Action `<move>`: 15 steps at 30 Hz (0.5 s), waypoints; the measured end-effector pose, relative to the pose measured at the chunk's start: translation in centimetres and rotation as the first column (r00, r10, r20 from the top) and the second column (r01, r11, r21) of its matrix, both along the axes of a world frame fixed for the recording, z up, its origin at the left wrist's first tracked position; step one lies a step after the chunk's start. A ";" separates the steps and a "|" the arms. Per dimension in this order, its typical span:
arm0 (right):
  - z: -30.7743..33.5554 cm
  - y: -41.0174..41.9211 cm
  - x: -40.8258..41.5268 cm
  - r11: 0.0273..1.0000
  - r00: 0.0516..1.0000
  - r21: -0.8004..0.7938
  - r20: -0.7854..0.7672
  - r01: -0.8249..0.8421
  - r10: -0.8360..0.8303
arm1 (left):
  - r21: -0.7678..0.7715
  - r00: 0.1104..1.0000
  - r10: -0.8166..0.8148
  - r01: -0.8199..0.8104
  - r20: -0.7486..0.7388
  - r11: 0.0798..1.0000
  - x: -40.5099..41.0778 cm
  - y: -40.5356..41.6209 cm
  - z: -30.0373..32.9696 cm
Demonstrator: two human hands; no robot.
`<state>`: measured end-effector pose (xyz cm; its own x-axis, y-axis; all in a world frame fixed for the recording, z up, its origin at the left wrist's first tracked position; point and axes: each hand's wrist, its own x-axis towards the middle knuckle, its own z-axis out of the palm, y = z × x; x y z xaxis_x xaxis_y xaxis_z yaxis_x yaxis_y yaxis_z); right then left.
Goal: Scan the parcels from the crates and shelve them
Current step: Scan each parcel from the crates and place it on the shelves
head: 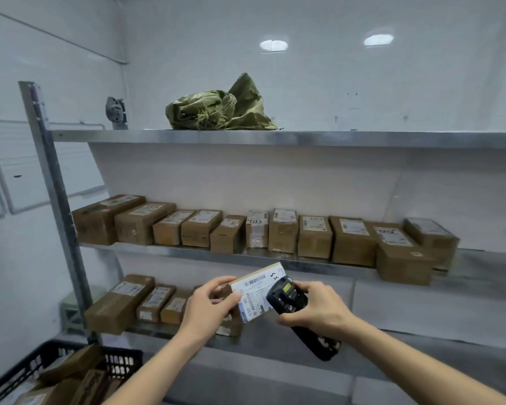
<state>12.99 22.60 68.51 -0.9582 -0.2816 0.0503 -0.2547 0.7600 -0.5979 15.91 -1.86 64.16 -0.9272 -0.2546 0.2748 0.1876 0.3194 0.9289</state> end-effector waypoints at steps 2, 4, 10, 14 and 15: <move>0.1 1.7 -0.6 0.990 1.000 0.142 -0.022 0.020 -0.017 | -0.033 1.000 0.027 -0.027 -0.009 0.999 -0.4 2.0 0.2; 0.3 3.2 -1.1 0.969 0.999 0.247 -0.035 0.030 -0.022 | -0.052 0.998 0.057 -0.058 -0.017 0.997 -0.9 3.6 0.3; 0.7 7.1 -2.1 0.931 0.997 0.357 -0.046 0.073 -0.061 | -0.079 0.995 0.096 -0.099 -0.037 0.992 -2.0 7.3 0.2; 0.7 8.1 -2.2 0.916 0.998 0.396 -0.029 0.068 -0.061 | -0.091 0.991 0.132 -0.134 -0.029 0.987 -2.5 8.2 0.0; 0.7 8.2 -2.3 0.913 0.998 0.402 -0.026 0.066 -0.061 | -0.093 0.990 0.136 -0.138 -0.025 0.986 -2.7 8.3 0.1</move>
<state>10.73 30.75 69.26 -0.9747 -0.2194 -0.0419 -0.2038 0.9503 -0.2353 13.26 6.40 64.23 -0.8798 -0.3511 0.3205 0.1530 0.4291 0.8902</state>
